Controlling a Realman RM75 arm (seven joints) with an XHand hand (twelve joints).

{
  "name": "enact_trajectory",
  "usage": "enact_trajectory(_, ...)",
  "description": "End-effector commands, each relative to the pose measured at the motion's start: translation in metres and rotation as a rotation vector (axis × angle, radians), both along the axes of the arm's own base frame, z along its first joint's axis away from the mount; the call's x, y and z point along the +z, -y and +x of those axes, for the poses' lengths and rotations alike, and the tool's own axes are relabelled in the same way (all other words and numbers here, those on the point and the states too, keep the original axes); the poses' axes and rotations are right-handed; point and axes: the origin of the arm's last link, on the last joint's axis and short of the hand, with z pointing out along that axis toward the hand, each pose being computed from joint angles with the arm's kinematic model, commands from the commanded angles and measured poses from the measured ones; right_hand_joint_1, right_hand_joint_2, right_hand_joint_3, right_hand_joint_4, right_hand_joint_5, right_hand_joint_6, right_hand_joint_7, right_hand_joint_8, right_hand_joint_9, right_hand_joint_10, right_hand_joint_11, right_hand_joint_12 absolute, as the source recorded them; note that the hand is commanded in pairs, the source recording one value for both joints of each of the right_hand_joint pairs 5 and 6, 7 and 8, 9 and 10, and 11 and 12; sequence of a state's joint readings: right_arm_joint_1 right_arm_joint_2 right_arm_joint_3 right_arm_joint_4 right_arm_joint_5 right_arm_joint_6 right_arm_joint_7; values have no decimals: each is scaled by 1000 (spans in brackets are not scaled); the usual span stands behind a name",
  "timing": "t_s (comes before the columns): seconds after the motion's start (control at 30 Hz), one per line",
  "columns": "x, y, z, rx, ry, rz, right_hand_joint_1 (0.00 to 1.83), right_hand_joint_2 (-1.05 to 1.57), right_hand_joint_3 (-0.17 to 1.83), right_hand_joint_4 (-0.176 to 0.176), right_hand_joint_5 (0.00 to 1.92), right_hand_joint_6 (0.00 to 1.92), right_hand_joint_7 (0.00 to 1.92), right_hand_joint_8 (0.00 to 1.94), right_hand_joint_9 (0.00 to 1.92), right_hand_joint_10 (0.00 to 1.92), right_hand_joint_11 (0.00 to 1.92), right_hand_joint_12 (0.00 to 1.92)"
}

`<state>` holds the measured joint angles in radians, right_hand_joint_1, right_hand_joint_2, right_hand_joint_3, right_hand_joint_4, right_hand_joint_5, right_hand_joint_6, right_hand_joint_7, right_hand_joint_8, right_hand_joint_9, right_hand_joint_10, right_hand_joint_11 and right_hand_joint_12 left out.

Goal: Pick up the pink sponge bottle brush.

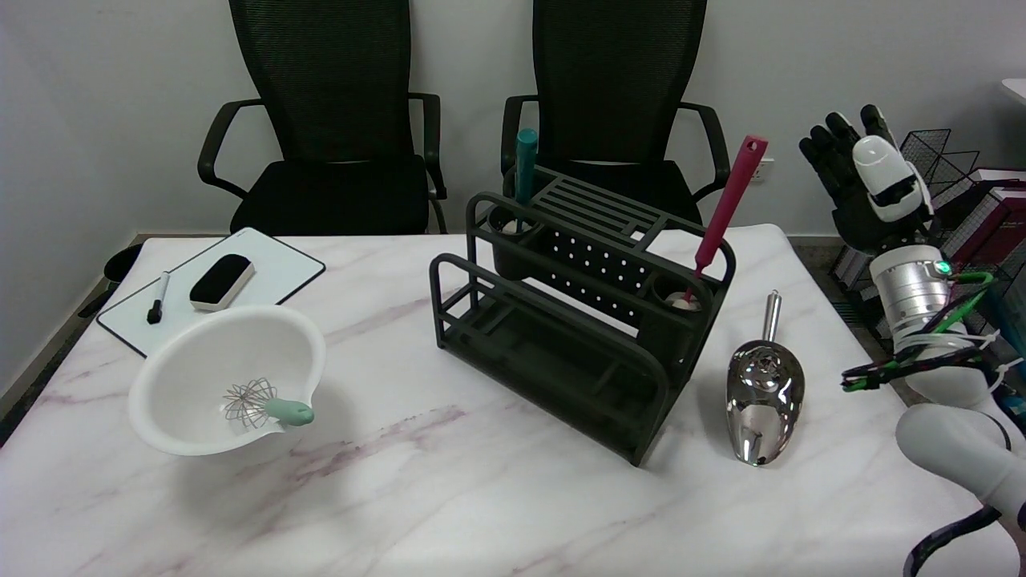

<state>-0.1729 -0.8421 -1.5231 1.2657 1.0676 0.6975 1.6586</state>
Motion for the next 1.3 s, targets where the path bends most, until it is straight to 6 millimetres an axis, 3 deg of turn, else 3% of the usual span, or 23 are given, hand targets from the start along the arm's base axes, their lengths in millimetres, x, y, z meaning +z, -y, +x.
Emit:
enact_trajectory(0.03, -31, -23, -18, 25, 50, 180, 963, -116, 983, 0, 0, 0, 274, 274, 356, 356, 352, 352)
enact_trajectory(0.33, -55, -4, -20, -1, 56, 271, 951, -92, 929, 0, 0, 0, 326, 326, 397, 397, 371, 371)
enact_trajectory(0.87, -56, 14, -33, -159, 85, 327, 956, -31, 801, 0, 0, 0, 344, 344, 435, 435, 385, 385)
enact_trajectory(1.13, -54, 24, -23, -171, 74, 368, 962, -6, 767, 0, 0, 0, 380, 380, 484, 484, 402, 402)
enact_trajectory(1.3, -43, 27, -6, -158, 45, 383, 973, 9, 748, 0, 0, 0, 430, 430, 541, 541, 448, 448)
